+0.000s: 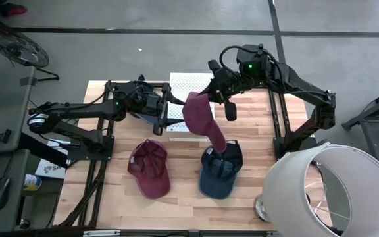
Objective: Pick & Place hat
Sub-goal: Put the top red cap on the shelf
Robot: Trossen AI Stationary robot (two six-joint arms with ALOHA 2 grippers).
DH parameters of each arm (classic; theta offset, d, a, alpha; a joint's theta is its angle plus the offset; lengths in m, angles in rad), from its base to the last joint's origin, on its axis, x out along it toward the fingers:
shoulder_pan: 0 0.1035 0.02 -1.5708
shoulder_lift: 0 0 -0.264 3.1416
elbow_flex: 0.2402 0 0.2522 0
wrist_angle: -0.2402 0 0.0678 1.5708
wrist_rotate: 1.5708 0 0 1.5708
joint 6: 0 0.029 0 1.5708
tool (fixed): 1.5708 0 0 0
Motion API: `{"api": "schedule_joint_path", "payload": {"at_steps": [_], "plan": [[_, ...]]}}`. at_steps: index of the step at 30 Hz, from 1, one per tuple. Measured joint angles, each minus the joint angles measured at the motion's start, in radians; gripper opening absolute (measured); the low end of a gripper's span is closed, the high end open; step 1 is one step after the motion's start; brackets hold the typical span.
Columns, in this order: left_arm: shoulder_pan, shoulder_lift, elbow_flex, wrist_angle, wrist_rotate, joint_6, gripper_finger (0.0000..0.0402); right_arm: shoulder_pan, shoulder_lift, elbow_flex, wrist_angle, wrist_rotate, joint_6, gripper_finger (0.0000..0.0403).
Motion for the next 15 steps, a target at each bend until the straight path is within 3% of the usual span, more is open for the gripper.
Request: {"api": "schedule_joint_path", "payload": {"at_steps": [15], "plan": [[-0.004,0.005,0.000,0.007,0.014,-0.001,0.0159,0.000,0.000,0.000,0.000,0.000,-0.003,0.0000]]}}
